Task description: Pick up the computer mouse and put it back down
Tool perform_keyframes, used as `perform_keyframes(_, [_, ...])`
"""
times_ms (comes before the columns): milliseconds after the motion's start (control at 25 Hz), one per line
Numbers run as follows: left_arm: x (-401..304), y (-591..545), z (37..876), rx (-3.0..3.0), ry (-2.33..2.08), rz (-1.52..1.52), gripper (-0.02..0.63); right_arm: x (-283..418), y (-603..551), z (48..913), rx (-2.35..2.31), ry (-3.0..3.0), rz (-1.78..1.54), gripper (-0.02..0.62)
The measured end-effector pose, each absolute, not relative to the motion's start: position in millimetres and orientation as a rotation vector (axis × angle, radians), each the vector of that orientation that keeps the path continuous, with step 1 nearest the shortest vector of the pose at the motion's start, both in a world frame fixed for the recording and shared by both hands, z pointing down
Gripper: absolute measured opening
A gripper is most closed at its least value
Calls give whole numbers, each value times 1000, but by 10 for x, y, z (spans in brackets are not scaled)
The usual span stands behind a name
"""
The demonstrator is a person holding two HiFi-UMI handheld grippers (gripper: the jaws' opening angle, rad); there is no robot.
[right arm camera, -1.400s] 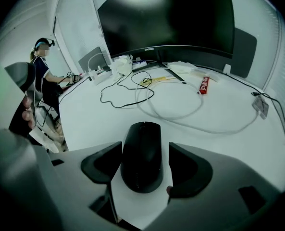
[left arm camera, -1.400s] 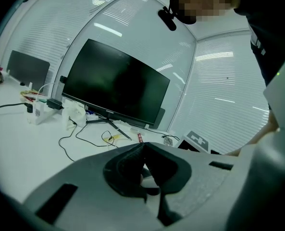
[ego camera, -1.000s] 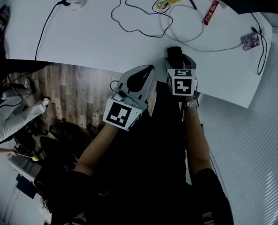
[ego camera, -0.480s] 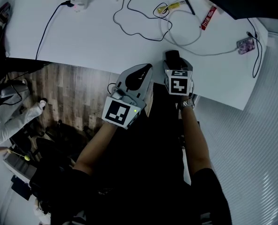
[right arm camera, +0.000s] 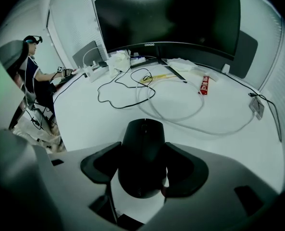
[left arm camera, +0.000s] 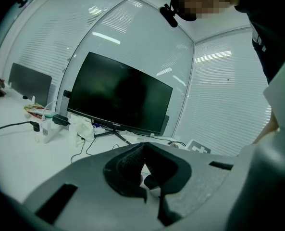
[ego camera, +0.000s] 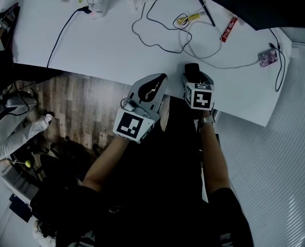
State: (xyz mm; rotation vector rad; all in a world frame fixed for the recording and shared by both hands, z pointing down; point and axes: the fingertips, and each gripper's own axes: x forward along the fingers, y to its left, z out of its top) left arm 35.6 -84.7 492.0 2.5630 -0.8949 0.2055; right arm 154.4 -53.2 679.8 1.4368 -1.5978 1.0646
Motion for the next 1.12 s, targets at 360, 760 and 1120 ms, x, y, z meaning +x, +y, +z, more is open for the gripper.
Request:
perform_keyframes(360, [263,-954,4724,2581,-914,187,6,1438,-774,6188,1527,-1724,1031,287])
perform_keyframes(760, [144,-1055,4339,2591,-979,99,6,1431,-893,5242,1691,-1876,941,287])
perform_keyframes(1120, [119,-903,4086,2622,-981,61,6,1441,-694,4607,1806,-1964,875,287])
